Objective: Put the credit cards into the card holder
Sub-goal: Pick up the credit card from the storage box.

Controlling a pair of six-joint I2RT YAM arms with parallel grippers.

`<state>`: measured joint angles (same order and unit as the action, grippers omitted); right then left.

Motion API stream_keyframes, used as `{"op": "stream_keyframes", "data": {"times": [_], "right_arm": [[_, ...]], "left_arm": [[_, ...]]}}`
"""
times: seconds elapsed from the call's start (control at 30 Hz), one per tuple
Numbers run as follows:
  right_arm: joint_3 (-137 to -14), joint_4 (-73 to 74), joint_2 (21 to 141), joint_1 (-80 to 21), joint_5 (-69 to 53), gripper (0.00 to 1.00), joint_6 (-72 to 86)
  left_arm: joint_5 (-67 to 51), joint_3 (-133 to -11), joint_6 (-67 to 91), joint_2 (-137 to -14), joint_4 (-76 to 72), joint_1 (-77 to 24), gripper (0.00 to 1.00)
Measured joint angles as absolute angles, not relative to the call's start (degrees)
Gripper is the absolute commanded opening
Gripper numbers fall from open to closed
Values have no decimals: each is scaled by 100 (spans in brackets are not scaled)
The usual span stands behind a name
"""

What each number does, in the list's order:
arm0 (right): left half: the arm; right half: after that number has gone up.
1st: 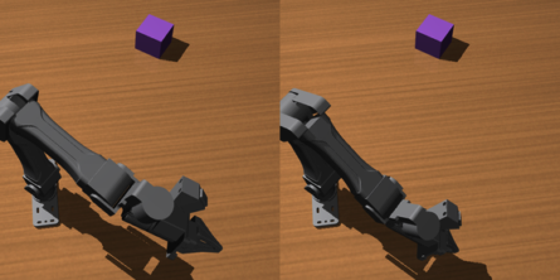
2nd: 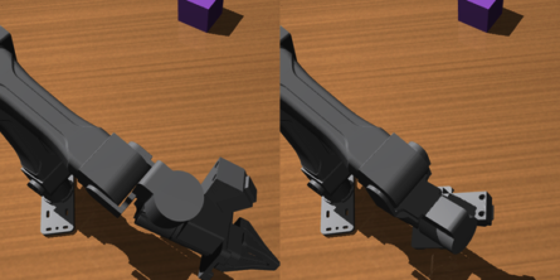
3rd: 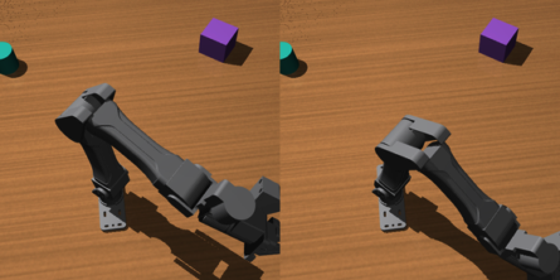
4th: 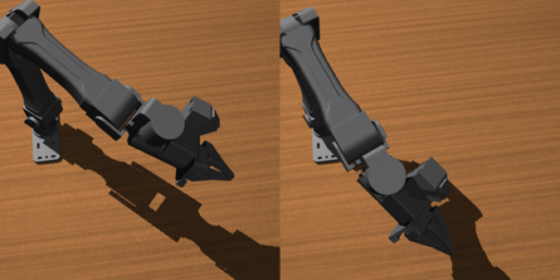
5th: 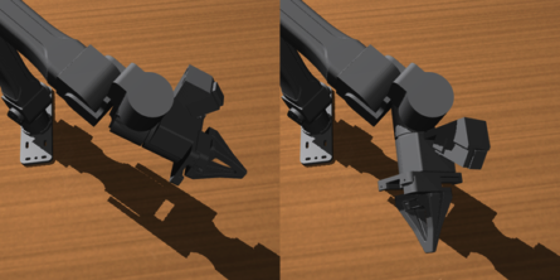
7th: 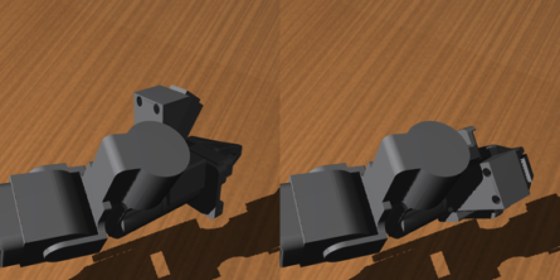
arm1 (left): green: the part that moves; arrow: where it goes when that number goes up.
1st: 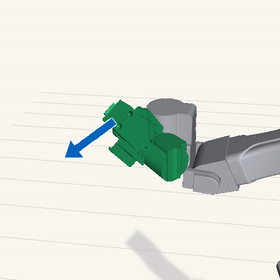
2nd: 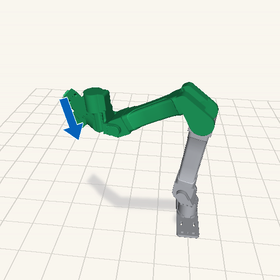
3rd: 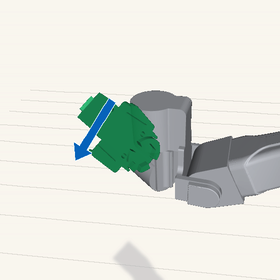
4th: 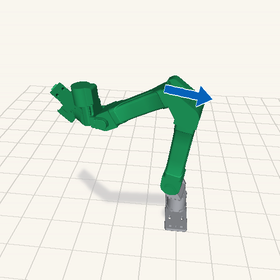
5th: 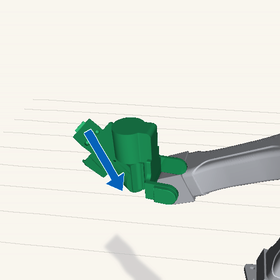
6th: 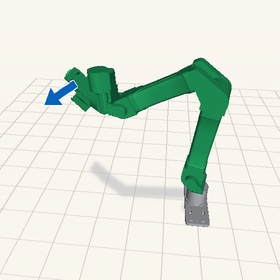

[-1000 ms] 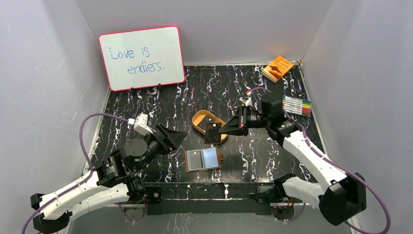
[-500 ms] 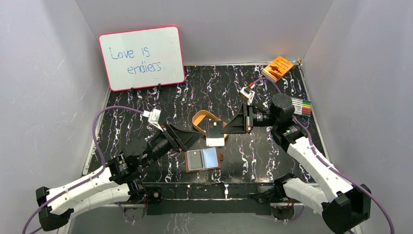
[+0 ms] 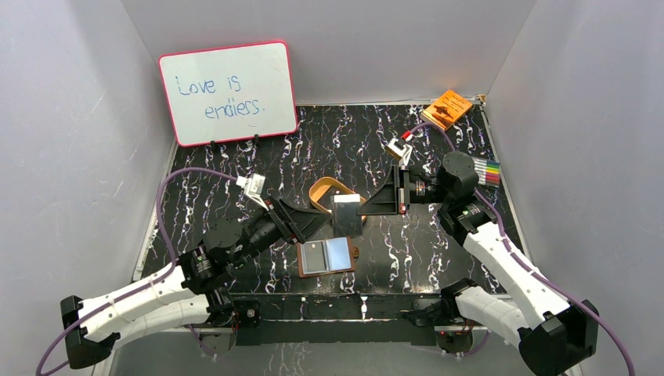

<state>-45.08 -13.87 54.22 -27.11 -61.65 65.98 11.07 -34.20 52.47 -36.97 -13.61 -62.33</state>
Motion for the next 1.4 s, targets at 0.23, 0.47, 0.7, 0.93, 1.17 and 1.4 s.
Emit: {"op": "stream_keyframes", "data": {"times": [0.23, 0.47, 0.7, 0.93, 1.17, 1.4], "right_arm": [[-4508, -1466, 5404, -2711, -6176, 0, 6632], [-4477, -1588, 5402, -2709, -6206, 0, 6737], [-4331, -1822, 5393, -2709, -6276, 0, 6893], [-4296, -1955, 5391, -2709, -6335, 0, 6925], [-4156, -1999, 5382, -2707, -6316, 0, 6925], [-4034, -2174, 5384, -2711, -6233, 0, 6965]], "left_arm": [[1041, -3420, 5247, -3872, -1382, -6233, 71], [954, -3420, 5247, -4007, -1522, -6233, 66], [740, -3409, 5225, -4152, -1811, -6233, 62], [357, -3326, 5210, -4329, -2268, -6230, 26], [246, -3304, 5172, -4268, -2449, -6233, 0], [403, -3227, 5177, -4077, -2440, -6235, 0]]}}
